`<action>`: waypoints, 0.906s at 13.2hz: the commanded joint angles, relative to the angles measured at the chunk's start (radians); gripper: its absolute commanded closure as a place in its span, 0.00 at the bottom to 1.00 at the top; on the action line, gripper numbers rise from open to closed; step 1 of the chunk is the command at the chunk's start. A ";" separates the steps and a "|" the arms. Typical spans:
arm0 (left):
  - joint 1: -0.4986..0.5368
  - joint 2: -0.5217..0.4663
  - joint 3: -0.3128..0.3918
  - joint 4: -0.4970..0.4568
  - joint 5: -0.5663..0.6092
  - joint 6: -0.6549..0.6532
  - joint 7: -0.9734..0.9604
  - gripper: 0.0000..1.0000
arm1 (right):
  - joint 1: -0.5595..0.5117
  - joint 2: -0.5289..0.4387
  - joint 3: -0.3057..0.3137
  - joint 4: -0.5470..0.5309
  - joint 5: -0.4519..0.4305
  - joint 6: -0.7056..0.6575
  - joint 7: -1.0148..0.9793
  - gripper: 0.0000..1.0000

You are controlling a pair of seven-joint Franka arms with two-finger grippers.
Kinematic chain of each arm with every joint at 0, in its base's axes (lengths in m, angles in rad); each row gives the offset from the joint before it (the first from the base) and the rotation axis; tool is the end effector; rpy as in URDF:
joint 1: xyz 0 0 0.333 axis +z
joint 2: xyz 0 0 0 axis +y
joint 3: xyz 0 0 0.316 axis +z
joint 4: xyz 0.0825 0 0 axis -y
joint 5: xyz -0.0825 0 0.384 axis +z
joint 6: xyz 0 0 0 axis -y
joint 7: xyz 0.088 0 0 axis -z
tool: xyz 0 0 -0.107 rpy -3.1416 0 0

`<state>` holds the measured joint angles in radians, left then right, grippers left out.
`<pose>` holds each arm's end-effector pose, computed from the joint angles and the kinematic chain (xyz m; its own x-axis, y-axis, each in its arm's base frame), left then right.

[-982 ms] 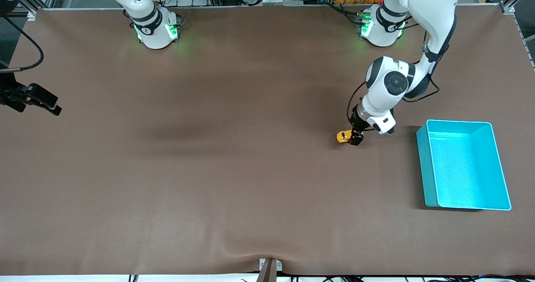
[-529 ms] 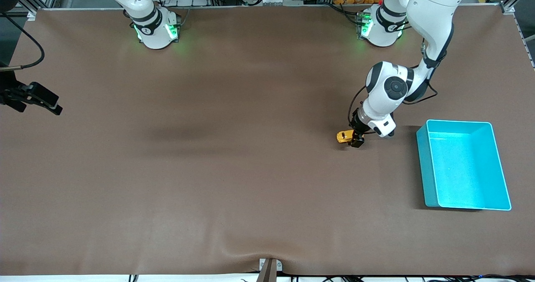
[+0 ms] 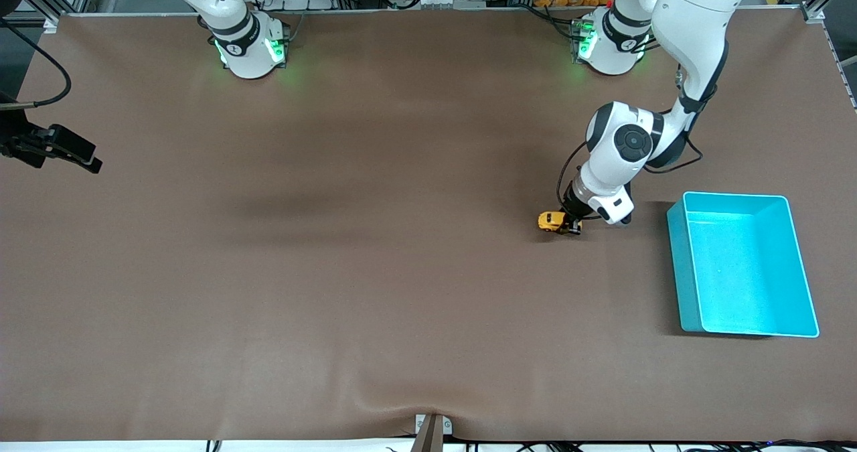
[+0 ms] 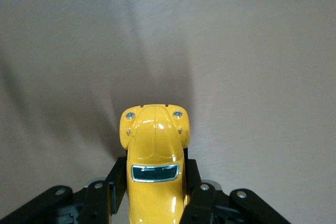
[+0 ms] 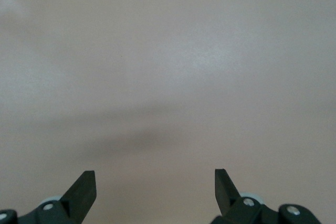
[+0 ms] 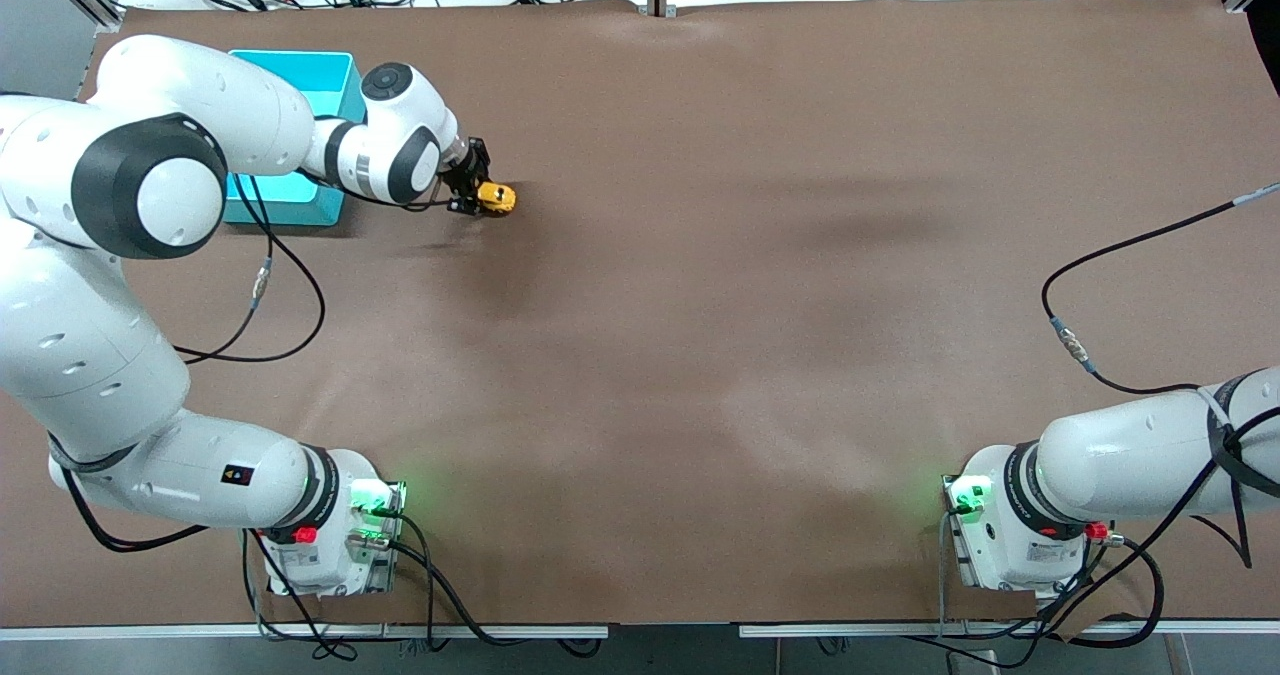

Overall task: Wind and store yellow beetle car
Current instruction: 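Close the left gripper on the yellow car, then carry the car with the left gripper into the turquoise bin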

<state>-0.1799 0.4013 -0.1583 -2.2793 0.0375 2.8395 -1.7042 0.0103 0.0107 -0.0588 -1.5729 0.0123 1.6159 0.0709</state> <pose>0.5163 -0.1855 0.1956 0.2250 0.9721 -0.0662 0.9645 -0.2126 0.1569 0.5617 -0.0258 0.6216 0.9923 -0.1196 0.0314 -0.1192 -0.9928 -0.0139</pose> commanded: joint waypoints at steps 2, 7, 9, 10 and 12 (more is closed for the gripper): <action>0.066 -0.030 0.008 0.113 0.162 -0.153 0.053 1.00 | -0.032 0.003 0.005 0.024 0.000 -0.086 0.013 0.00; 0.178 -0.041 0.005 0.331 0.171 -0.391 0.295 1.00 | -0.044 0.005 0.004 0.016 0.009 -0.143 0.001 0.00; 0.232 -0.042 0.002 0.409 0.159 -0.501 0.432 1.00 | -0.047 0.003 0.005 0.016 0.011 -0.137 0.001 0.00; 0.243 -0.041 0.002 0.437 0.157 -0.541 0.504 1.00 | -0.046 0.005 0.005 0.016 0.012 -0.131 0.000 0.00; 0.290 -0.041 0.002 0.472 0.156 -0.574 0.642 1.00 | -0.047 0.006 0.005 0.016 0.027 -0.131 0.001 0.00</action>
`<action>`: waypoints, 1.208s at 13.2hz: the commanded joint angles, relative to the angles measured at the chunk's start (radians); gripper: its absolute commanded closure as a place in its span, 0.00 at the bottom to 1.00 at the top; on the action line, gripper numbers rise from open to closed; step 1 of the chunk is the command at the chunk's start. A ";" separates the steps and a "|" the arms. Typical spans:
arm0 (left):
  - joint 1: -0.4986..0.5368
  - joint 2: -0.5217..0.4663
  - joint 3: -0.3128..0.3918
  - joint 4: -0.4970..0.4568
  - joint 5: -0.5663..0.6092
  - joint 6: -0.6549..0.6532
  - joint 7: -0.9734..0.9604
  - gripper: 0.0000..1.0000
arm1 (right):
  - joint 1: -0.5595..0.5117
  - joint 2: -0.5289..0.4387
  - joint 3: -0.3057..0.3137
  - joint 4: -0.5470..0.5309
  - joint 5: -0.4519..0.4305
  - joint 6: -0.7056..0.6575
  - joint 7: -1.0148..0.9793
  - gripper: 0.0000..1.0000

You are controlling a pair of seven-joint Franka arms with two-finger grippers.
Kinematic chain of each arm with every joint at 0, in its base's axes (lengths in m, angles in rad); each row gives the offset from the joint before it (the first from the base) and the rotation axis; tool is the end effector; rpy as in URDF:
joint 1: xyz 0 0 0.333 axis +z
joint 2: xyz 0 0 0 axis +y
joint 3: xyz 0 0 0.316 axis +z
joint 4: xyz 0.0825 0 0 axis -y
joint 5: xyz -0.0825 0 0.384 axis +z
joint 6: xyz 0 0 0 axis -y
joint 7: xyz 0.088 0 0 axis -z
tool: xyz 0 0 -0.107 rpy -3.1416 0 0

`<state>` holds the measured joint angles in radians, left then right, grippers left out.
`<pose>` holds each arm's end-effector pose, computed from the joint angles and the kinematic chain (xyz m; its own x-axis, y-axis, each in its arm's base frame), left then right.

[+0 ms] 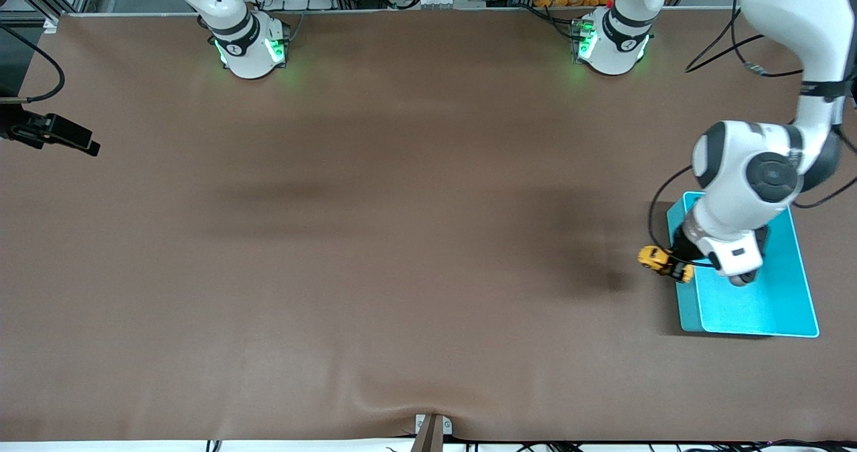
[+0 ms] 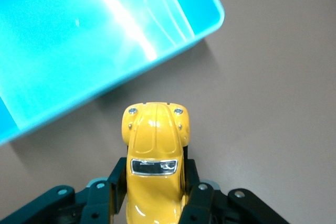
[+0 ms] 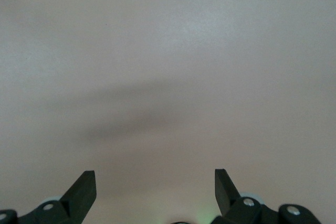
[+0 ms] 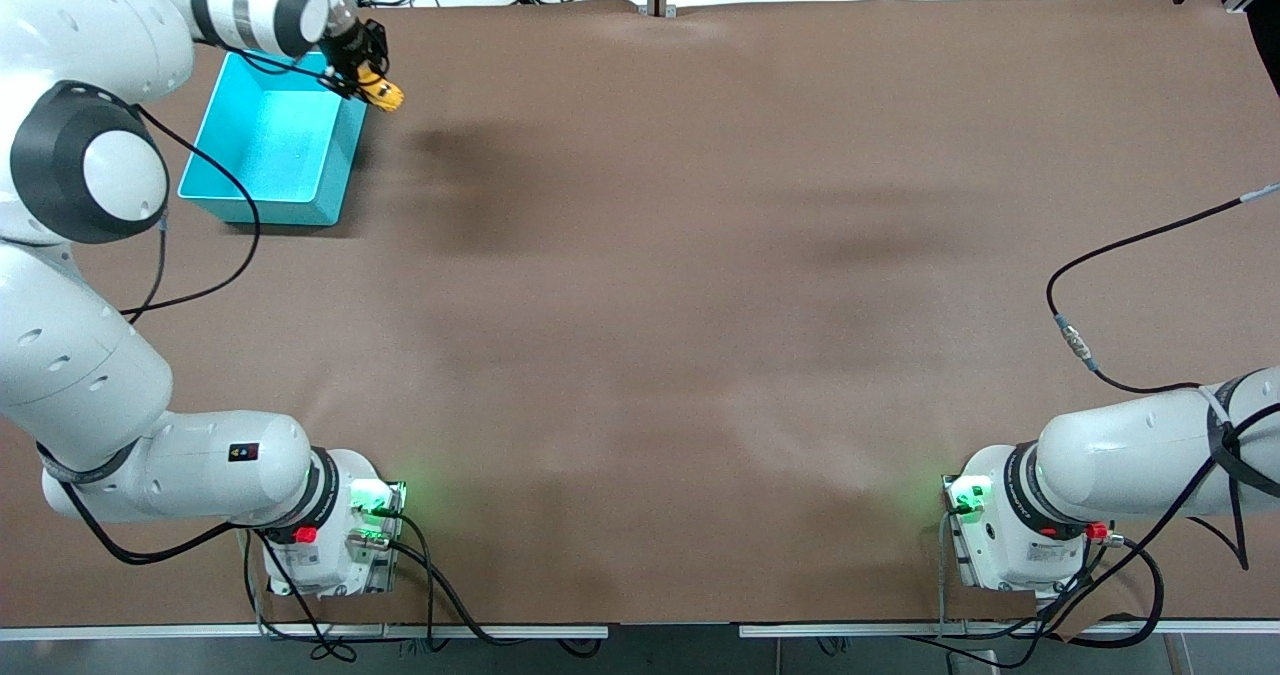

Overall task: Wind and store yellow beetle car
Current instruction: 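Carry the car with the left gripper into the turquoise bin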

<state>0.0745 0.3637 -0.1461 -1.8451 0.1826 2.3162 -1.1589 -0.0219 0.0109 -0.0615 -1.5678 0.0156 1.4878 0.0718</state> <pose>0.6452 -0.0362 0.3419 0.5463 0.8274 0.1304 0.8285 -0.5566 0.0608 0.5468 -0.0437 0.6130 0.9840 -0.1530 -0.0916 -0.1544 -0.9880 -0.0084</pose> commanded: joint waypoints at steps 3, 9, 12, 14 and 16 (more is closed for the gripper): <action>0.074 0.017 -0.010 0.099 -0.017 -0.113 0.273 1.00 | -0.012 0.006 0.009 0.012 0.033 0.009 -0.001 0.00; 0.180 0.047 -0.009 0.175 -0.049 -0.209 0.675 1.00 | 0.005 0.003 0.015 0.012 0.040 0.017 -0.003 0.00; 0.229 0.061 -0.006 0.175 -0.049 -0.209 0.869 1.00 | 0.017 0.003 0.015 0.014 0.040 0.015 -0.003 0.00; 0.254 0.081 -0.004 0.182 -0.045 -0.209 0.950 1.00 | 0.017 0.003 0.015 0.014 0.040 0.020 -0.003 0.00; 0.278 0.112 -0.004 0.191 -0.035 -0.207 1.033 1.00 | 0.017 0.004 0.015 0.014 0.040 0.029 -0.003 0.00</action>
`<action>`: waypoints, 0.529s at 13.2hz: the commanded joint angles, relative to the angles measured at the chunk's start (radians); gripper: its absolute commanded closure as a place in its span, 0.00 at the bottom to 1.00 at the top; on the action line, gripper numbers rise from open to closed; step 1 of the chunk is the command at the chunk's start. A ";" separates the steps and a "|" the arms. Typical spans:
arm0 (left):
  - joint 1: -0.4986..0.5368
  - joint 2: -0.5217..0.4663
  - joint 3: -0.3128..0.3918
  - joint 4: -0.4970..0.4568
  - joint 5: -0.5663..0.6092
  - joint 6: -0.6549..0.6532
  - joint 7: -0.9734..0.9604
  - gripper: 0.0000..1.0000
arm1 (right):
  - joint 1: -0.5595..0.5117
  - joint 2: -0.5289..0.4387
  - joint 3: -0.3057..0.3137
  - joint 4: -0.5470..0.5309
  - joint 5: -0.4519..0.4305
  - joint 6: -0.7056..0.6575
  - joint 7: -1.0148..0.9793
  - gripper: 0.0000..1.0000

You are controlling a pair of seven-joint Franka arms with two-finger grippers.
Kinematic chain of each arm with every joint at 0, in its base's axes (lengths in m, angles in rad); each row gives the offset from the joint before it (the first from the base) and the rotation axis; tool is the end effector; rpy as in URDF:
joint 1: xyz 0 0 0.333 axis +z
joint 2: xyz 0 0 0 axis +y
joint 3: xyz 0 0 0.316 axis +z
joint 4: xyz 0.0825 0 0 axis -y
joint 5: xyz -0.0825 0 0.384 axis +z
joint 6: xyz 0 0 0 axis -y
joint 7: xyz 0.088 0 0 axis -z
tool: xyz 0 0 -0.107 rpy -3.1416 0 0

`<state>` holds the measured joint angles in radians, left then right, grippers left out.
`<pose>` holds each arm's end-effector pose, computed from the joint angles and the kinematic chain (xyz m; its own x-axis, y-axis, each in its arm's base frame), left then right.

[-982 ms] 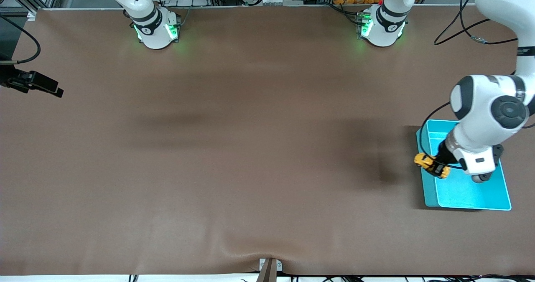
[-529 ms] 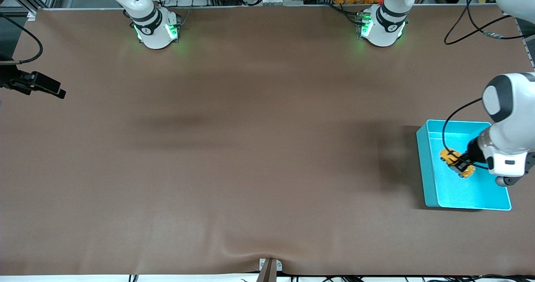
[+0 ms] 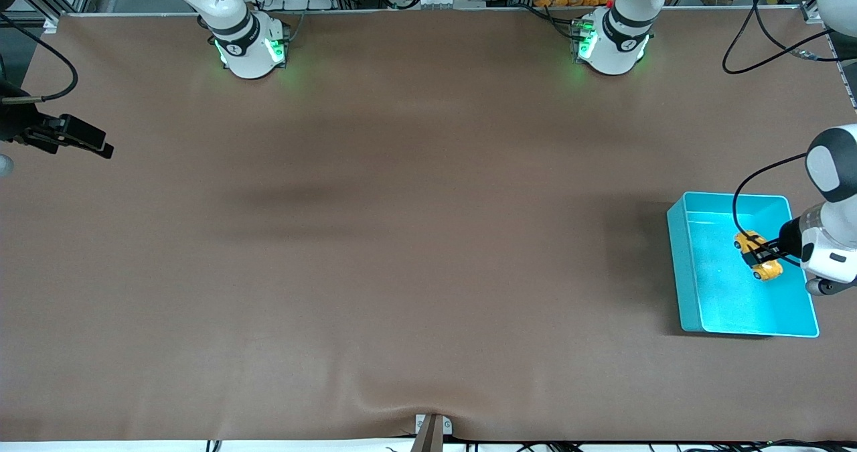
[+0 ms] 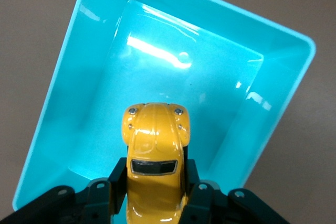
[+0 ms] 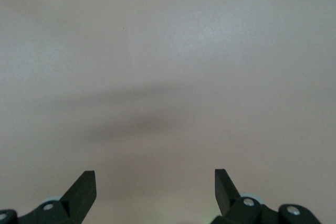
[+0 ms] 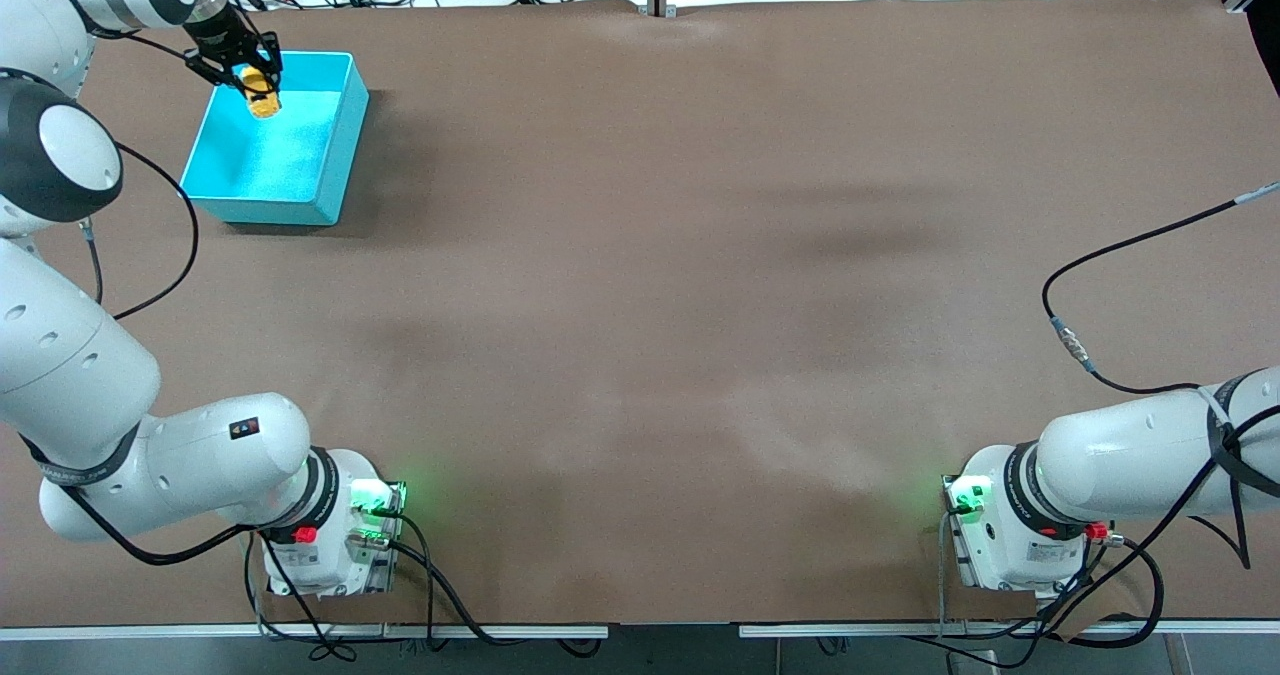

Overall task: Wind and store yellow beetle car
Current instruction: 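Carry the car with the left gripper into the turquoise bin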

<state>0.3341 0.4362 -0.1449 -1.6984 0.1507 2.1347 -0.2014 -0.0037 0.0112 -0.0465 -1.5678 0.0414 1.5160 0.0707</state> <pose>0.6501 0.1409 0.3448 0.9480 0.3177 0.0171 0.3181 -0.9459 -0.0645 0.5513 -0.0229 0.6152 0.9908 -0.1182 -0.0656 -0.1208 -0.9920 -0.0363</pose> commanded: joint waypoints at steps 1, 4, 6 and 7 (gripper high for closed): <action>0.029 0.058 -0.005 0.045 -0.003 -0.025 0.117 1.00 | -0.001 0.004 0.001 0.014 0.014 0.001 -0.002 0.00; 0.045 0.114 -0.005 0.089 0.000 -0.019 0.214 1.00 | -0.001 0.006 0.002 0.014 0.014 0.001 -0.002 0.00; 0.045 0.150 -0.005 0.094 0.004 -0.012 0.217 1.00 | 0.008 0.004 0.002 0.015 0.014 0.000 -0.002 0.00; 0.045 0.174 -0.005 0.105 0.012 -0.010 0.220 1.00 | 0.013 0.004 0.002 0.017 0.014 0.000 -0.002 0.00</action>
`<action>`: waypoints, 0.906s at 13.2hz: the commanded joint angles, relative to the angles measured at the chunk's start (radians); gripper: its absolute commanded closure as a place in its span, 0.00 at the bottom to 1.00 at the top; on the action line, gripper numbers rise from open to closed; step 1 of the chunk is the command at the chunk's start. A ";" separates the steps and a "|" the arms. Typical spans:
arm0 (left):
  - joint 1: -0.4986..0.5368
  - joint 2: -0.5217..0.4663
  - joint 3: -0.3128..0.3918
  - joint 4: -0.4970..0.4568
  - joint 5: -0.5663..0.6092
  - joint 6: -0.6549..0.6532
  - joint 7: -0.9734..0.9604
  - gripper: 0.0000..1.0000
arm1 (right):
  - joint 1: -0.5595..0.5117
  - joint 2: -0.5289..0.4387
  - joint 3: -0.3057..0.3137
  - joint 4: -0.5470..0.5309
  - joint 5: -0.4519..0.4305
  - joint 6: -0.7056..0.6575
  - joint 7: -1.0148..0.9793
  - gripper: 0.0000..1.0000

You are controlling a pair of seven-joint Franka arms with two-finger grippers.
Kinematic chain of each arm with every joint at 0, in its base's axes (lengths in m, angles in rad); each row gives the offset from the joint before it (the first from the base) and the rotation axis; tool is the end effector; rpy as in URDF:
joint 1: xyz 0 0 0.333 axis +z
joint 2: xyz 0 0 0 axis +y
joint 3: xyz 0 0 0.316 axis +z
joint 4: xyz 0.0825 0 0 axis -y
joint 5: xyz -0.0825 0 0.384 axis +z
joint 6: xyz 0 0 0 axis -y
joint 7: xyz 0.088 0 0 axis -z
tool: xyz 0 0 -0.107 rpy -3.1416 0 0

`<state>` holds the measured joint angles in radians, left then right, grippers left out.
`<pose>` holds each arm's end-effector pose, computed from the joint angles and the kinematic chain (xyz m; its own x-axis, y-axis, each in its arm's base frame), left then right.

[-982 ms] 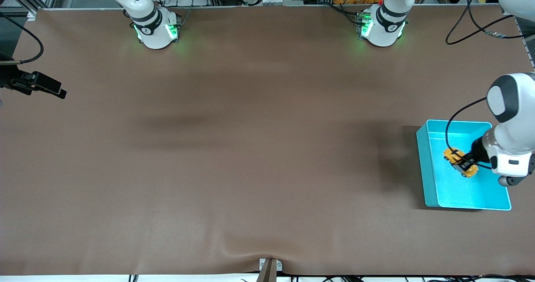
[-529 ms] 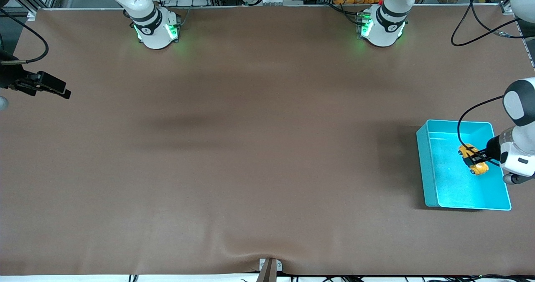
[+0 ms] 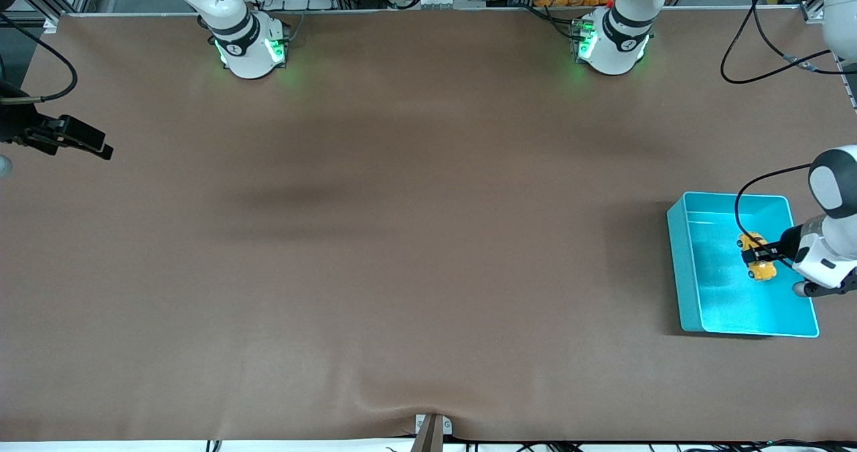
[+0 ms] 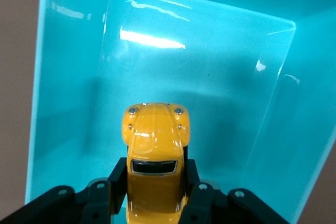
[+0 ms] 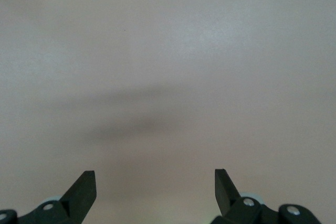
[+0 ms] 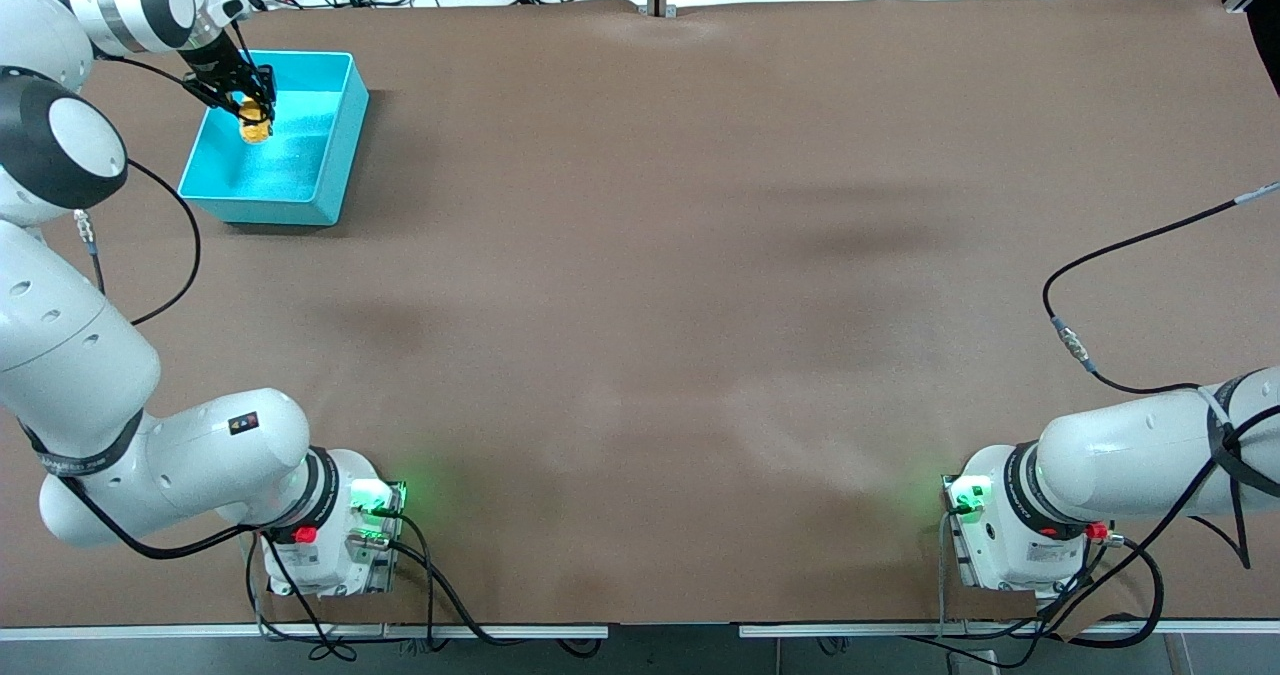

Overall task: Wind and store yellow beetle car
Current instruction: 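Open the left gripper to drop the car inside the bin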

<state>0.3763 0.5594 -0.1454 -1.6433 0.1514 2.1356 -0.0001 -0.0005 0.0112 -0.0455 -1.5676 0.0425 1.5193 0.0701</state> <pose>0.6551 0.1724 0.2874 0.9843 0.1659 -0.0608 0.1633 -0.9855 -0.0457 0.5518 -0.0205 0.6155 0.9916 -0.1135 -0.0622 -0.1160 -0.9925 -0.0377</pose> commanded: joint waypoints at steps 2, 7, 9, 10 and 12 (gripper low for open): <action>0.003 0.085 -0.005 0.071 0.026 -0.011 0.051 1.00 | 0.013 0.003 0.000 0.017 0.013 -0.005 -0.001 0.00; -0.010 0.137 -0.005 0.073 0.066 0.064 0.057 1.00 | 0.010 0.001 -0.004 0.017 0.004 -0.002 -0.001 0.00; -0.010 0.155 -0.005 0.073 0.095 0.104 0.057 1.00 | 0.007 0.000 -0.005 0.014 0.001 0.004 -0.001 0.00; -0.008 0.162 -0.005 0.071 0.108 0.118 0.057 1.00 | 0.008 -0.002 -0.005 0.014 -0.004 0.004 -0.003 0.00; -0.010 0.171 -0.005 0.071 0.111 0.125 0.055 1.00 | 0.008 -0.002 -0.005 0.012 -0.018 0.005 -0.003 0.00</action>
<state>0.3671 0.7135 -0.1490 -1.5975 0.2380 2.2534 0.0450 0.0085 0.0111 -0.0494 -1.5647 0.0365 1.5246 0.0701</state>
